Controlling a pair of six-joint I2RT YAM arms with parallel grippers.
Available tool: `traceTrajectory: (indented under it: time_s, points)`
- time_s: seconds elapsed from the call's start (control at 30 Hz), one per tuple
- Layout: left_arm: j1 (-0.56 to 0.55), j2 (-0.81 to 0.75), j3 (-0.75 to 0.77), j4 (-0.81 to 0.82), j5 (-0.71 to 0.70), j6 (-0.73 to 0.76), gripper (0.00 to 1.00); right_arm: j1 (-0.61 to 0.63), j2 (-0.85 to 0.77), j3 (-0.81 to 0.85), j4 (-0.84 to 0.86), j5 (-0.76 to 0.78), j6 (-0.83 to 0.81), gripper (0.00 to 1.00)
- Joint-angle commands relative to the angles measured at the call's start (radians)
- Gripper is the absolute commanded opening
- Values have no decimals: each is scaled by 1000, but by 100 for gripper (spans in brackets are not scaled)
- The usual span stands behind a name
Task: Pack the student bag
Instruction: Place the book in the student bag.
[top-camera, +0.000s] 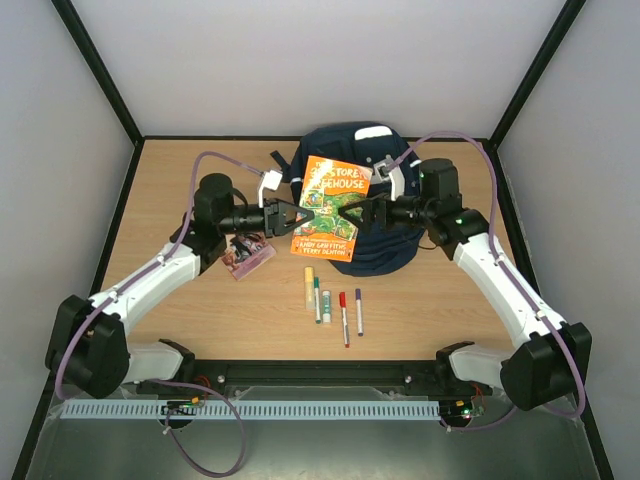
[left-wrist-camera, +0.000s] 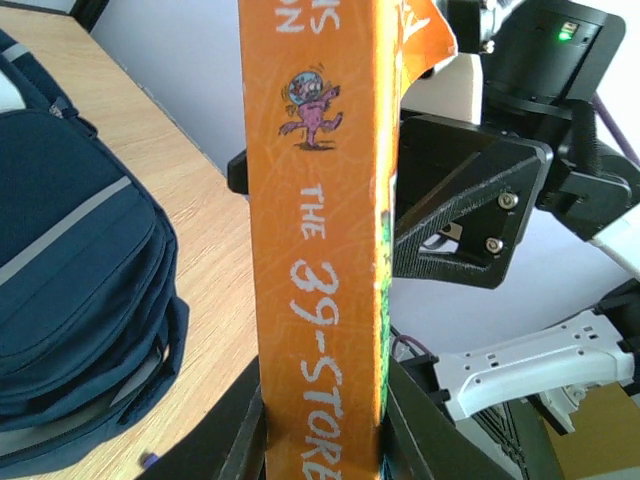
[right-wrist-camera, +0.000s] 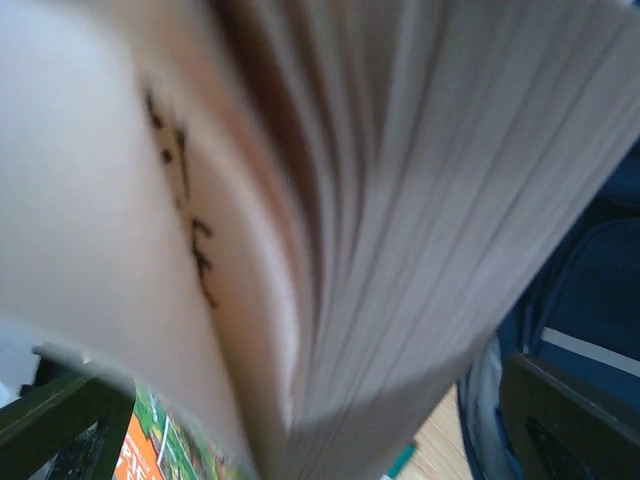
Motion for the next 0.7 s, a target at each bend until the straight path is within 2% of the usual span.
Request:
traceTrajectory:
  time_s: [0.0, 0.13, 0.23, 0.53, 0.67]
  points:
    - [-6, -66, 23, 79, 43, 27, 2, -5, 9, -2, 110, -117, 109, 100]
    - [-7, -68, 7, 89, 3, -2, 2, -5, 39, 1, 150, -240, 158, 100]
    - [-8, -64, -9, 109, -45, -16, 2, -5, 42, -9, 162, -324, 180, 96]
    - [-8, -33, -21, 92, -144, -27, 2, -5, -40, -75, 221, -328, 248, 82]
    - [-8, -17, -16, 84, -170, -26, 4, -5, -47, -81, 221, -302, 253, 70]
